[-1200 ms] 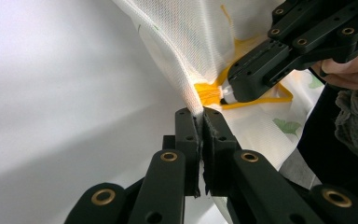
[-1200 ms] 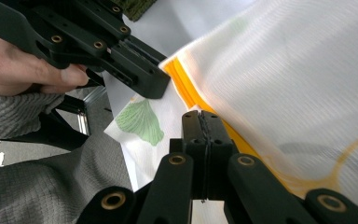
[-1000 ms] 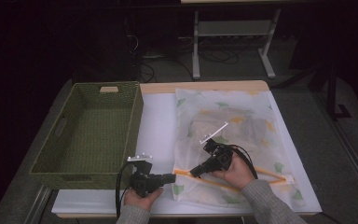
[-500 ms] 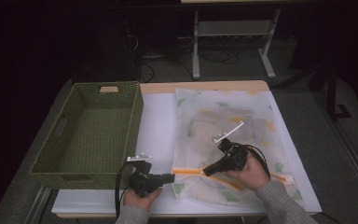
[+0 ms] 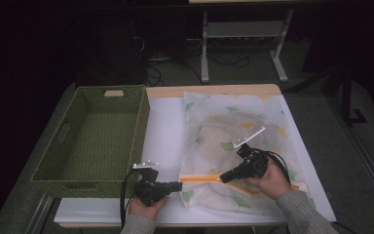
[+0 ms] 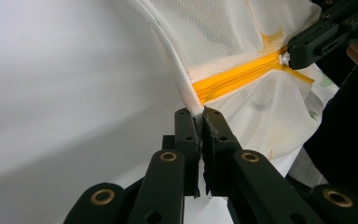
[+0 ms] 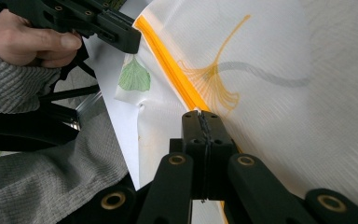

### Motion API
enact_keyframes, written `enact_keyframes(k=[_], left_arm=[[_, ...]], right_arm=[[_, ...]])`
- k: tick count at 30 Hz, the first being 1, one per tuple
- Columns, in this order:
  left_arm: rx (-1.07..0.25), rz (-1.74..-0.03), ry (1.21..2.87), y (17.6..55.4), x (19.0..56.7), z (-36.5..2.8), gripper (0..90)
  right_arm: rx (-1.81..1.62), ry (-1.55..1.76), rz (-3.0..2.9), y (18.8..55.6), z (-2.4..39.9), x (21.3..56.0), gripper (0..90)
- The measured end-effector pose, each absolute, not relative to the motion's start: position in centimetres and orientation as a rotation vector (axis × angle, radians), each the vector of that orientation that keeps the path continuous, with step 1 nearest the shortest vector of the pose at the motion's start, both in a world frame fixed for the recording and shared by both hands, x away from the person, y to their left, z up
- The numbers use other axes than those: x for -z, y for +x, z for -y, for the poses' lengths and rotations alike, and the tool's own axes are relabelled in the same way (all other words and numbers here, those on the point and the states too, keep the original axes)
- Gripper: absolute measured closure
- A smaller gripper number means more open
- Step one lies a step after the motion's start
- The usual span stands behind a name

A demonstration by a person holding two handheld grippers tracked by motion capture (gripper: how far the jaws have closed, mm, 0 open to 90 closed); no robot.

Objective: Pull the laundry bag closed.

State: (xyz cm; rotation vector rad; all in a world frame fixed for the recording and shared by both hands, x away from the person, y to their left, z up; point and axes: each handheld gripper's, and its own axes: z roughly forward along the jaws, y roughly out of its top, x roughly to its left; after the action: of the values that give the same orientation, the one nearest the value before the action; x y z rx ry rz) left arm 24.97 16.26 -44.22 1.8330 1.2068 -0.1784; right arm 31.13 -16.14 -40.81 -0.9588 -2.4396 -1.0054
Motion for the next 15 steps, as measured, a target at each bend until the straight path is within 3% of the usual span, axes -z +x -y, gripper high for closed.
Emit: enact_keyframes(k=[15], left_arm=[[0.177,-1.205,1.839,25.0,44.3,-16.3,85.6]], right_arm=[[1.012,-0.975,2.434,30.9,17.9,40.5,89.6]])
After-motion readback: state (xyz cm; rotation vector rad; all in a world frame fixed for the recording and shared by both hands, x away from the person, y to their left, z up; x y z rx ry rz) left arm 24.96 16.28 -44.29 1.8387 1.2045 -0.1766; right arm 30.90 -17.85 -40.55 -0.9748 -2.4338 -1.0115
